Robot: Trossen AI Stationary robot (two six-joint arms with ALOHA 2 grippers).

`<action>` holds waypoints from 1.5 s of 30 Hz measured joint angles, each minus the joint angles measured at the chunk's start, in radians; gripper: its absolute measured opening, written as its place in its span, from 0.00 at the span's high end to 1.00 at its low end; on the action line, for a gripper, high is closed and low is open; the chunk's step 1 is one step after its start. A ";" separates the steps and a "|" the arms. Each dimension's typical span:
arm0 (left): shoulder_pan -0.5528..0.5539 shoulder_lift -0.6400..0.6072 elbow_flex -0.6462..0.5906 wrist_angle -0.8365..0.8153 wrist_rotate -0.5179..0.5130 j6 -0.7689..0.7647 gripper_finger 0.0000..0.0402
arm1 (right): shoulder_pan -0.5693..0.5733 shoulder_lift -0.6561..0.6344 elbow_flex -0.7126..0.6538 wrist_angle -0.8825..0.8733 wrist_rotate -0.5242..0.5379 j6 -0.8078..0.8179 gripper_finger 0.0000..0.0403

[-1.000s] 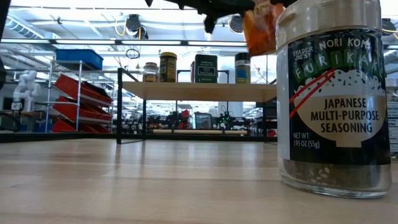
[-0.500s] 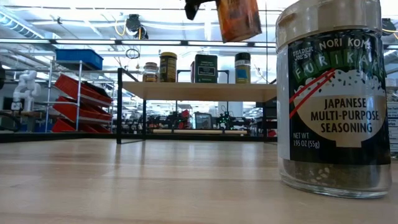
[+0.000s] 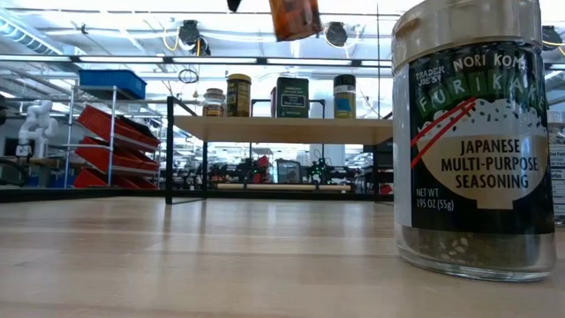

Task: Shelf spices
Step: Put the orange seasoning packet on the shelf

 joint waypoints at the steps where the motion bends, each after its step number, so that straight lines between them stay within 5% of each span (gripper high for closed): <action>1: 0.014 -0.016 0.000 -0.018 -0.002 0.005 0.99 | 0.006 0.003 0.000 -0.007 0.000 0.008 0.32; 16: 0.273 -0.187 0.000 -0.161 -0.116 0.025 0.99 | 0.066 0.018 0.000 -0.043 0.001 0.085 0.32; 28: 0.515 -0.161 -0.001 -0.260 -0.023 0.079 0.99 | 0.067 0.028 -0.072 -0.013 0.000 0.099 0.32; 45: 0.639 -0.066 -0.012 -0.339 0.154 0.084 0.99 | 0.067 0.027 -0.107 0.036 0.000 0.100 0.32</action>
